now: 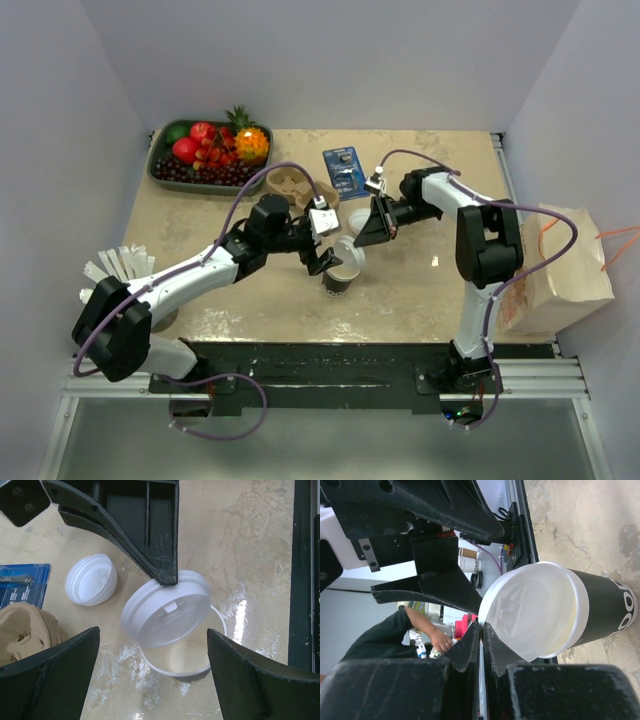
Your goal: Pack the takeout coffee
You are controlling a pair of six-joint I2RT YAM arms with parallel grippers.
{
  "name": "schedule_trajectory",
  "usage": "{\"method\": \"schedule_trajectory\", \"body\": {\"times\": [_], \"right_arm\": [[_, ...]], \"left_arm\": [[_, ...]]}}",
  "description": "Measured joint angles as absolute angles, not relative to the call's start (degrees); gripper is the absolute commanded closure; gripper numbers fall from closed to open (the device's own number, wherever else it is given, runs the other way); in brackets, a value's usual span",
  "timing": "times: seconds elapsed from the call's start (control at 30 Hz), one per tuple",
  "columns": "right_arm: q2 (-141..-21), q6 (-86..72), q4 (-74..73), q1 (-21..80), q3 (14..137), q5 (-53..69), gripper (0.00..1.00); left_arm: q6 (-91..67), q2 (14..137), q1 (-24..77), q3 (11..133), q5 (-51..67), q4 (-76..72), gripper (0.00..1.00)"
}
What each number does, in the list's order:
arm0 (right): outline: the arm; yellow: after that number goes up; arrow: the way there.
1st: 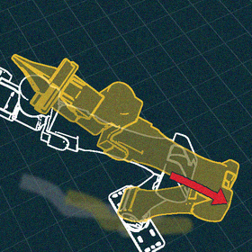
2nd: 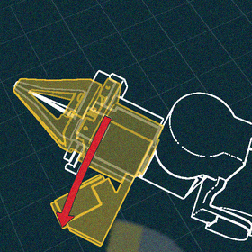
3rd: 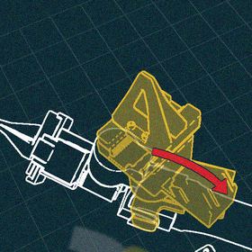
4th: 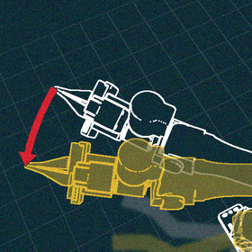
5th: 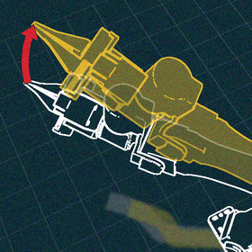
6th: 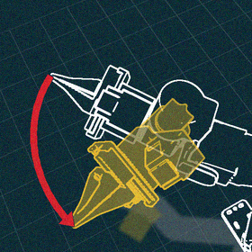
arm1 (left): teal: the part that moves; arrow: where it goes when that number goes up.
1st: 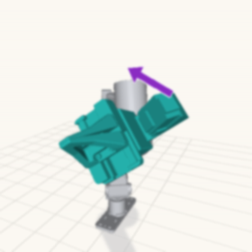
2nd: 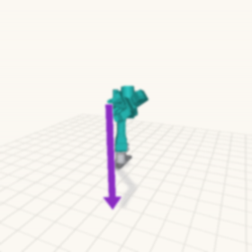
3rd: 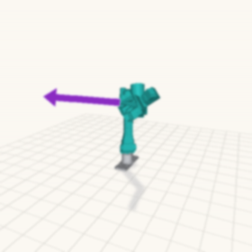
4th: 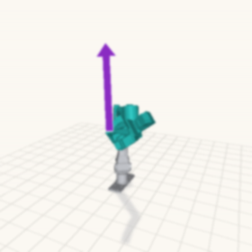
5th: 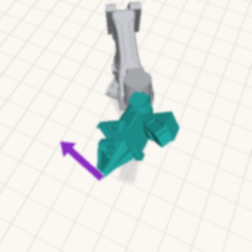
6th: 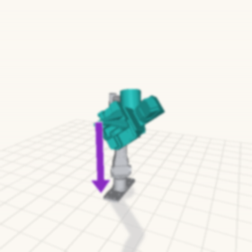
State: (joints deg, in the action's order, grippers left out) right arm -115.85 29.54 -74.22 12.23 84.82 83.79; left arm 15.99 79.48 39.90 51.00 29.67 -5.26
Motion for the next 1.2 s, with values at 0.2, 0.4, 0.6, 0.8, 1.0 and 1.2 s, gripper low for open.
{"method": "schedule_trajectory", "body": {"times": [0.2,0.4,0.6,0.8,1.0,1.2], "right_arm": [[-115.85,25.85,-71.7,14.06,84.38,83.79,0.94],[-115.07,22.92,-69.52,17.19,84.53,83.74,0.94],[-113.45,20.12,-67.0,18.35,84.53,83.74,0.94],[-113.49,18.15,-65.58,18.28,84.51,83.77,0.93],[-113.99,16.58,-64.55,18.28,84.49,83.77,0.9],[-114.39,16.03,-63.77,18.28,84.2,83.77,0.88]], "left_arm": [[17.17,79.48,39.9,51.0,31.29,-4.62,0.09],[17.76,79.48,39.9,51.0,31.33,-4.6,0.09],[18.17,79.48,39.9,51.0,31.62,-4.45,0.09],[19.07,79.48,39.9,50.94,32.12,-3.53,0.1],[19.09,79.48,39.9,50.89,32.8,-3.29,0.11],[19.05,79.48,39.9,50.89,32.93,-3.29,0.12]]}}
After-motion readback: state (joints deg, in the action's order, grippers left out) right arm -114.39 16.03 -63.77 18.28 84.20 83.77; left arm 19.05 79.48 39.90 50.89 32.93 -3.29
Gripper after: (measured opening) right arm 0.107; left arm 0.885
